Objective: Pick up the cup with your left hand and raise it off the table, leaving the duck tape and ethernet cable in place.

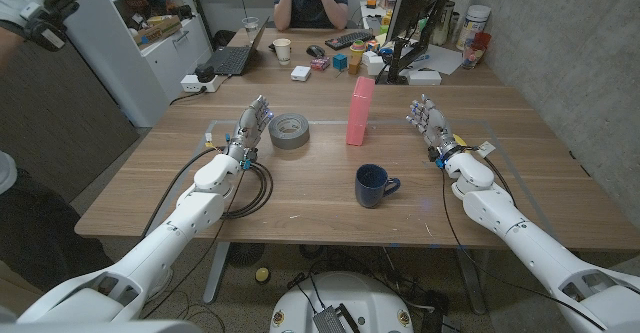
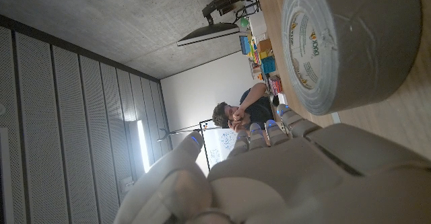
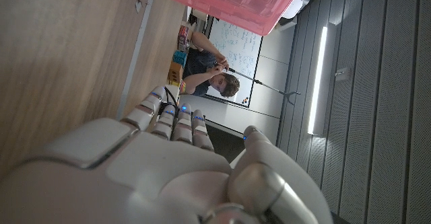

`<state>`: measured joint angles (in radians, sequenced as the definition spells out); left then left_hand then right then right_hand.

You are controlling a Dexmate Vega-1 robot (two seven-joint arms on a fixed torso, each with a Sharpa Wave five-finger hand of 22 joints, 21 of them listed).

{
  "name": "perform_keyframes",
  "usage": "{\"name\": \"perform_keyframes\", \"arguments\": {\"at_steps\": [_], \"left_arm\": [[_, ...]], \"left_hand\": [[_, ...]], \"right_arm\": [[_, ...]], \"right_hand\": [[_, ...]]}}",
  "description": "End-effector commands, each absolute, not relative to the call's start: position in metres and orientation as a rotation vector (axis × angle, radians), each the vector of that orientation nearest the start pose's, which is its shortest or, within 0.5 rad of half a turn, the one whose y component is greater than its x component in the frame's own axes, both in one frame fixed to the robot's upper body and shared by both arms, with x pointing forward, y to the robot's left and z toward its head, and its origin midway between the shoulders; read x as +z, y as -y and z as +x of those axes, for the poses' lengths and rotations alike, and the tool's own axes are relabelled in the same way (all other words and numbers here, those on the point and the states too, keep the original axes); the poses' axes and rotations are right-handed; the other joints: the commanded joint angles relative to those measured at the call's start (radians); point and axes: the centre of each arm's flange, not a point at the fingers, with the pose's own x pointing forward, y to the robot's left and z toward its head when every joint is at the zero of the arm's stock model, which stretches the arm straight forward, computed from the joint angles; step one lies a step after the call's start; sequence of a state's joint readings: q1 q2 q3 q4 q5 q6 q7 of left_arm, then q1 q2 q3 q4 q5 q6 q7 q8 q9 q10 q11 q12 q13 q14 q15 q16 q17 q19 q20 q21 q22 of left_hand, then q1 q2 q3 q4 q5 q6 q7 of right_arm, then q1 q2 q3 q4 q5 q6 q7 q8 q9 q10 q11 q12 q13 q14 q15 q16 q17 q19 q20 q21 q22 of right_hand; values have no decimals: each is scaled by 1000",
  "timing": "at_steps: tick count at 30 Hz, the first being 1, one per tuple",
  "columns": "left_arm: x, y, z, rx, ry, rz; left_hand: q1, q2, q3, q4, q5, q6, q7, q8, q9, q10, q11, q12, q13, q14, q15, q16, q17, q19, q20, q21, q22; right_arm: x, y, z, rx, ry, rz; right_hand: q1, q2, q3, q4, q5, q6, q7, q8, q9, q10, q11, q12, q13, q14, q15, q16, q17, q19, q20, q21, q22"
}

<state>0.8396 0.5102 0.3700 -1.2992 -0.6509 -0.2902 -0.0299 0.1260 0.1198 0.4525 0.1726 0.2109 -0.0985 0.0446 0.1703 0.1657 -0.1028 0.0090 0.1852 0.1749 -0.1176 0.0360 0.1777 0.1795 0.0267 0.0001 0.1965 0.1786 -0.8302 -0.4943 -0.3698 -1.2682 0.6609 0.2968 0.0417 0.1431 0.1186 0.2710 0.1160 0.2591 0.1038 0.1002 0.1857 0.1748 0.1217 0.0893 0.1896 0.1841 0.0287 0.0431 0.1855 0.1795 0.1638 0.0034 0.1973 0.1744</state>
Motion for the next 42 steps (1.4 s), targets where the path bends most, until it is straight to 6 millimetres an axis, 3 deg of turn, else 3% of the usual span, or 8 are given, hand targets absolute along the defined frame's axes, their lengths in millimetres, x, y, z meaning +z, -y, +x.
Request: {"name": "perform_keyframes", "arguments": {"at_steps": [1, 10, 14, 17, 19, 27, 38, 42], "left_arm": [[-17, -289, 648, -212, 610, -8], [8, -288, 637, -191, 703, 54], [20, -285, 630, -183, 748, 95], [29, -284, 626, -183, 794, 137], [32, -284, 624, -173, 831, 155], [51, -283, 609, -162, 882, 232], [82, -271, 590, -204, 960, 335], [92, -265, 583, -216, 992, 387]], "left_hand": [[8, 57, 9, -1, 7, -5, -1, 8, 5, -7, -1, 8, 5, -6, -1, 7, 4, 5, 0, 5, 2], [40, 34, 32, -54, -4, 70, -19, 27, 6, 35, -1, 21, 5, 29, -1, 10, -6, 42, 36, 14, -1], [96, 15, 61, -122, -22, 109, -62, 25, 7, 72, 9, 26, 6, 61, -3, 9, -9, 84, 125, 20, 0], [142, -6, 80, -192, -35, 184, -129, 31, 8, 143, 16, 41, 8, 118, 9, 16, -7, 129, 207, 26, 3], [159, -4, 92, -225, -37, 271, -132, 42, 10, 213, 12, 54, 10, 189, 15, 25, -5, 167, 212, 33, 6], [206, 3, 114, -277, -34, 333, -176, 41, 10, 257, -15, 54, 10, 209, -1, 15, -7, 186, 212, 32, 8], [228, -16, 113, -311, -34, 322, -206, 23, 10, 229, -27, 34, 10, 184, 26, 4, -6, 179, 216, 24, 8], [238, -25, 110, -324, -34, 301, -235, 13, 11, 214, -35, 25, 11, 191, 25, 7, -5, 187, 216, 25, 10]], "right_arm": [[-35, 292, 662, 210, 583, 85], [-38, 290, 665, 225, 582, 88], [-37, 290, 664, 229, 584, 90], [-37, 290, 664, 228, 584, 90], [-38, 291, 663, 226, 584, 92], [-39, 294, 663, 215, 585, 97], [-37, 289, 668, 228, 589, 100], [-36, 288, 669, 230, 590, 100]], "right_hand": [[7, -1, 6, -1, 5, 1, 8, 5, 5, 7, 1, 5, 3, 0, 9, 6, 4, 6, 0, 4, 2], [7, -1, 6, -2, 5, 2, 8, 5, 5, 10, 1, 6, 3, 0, 9, 5, 4, 6, 1, 4, 2], [7, -2, 6, -2, 5, 2, 8, 5, 5, 12, 2, 6, 3, 0, 9, 5, 4, 6, 1, 4, 1], [7, -2, 6, -2, 5, 2, 9, 5, 5, 14, 3, 7, 3, 0, 10, 5, 3, 5, 3, 4, 1], [7, -2, 6, -2, 6, 3, 9, 5, 5, 16, 2, 8, 3, -1, 10, 5, 3, 5, 3, 3, 2], [7, -3, 6, -3, 6, 8, 6, 7, 5, 19, 2, 8, 3, 0, 11, 5, 3, 5, 4, 3, 2], [8, -4, 7, -5, 6, 19, -4, 10, 6, 20, 2, 8, 3, 3, 12, 5, 3, 6, 6, 4, 1], [8, -4, 7, -6, 6, 20, -3, 10, 6, 21, 2, 8, 3, 2, 15, 5, 3, 6, 8, 3, 1]]}}
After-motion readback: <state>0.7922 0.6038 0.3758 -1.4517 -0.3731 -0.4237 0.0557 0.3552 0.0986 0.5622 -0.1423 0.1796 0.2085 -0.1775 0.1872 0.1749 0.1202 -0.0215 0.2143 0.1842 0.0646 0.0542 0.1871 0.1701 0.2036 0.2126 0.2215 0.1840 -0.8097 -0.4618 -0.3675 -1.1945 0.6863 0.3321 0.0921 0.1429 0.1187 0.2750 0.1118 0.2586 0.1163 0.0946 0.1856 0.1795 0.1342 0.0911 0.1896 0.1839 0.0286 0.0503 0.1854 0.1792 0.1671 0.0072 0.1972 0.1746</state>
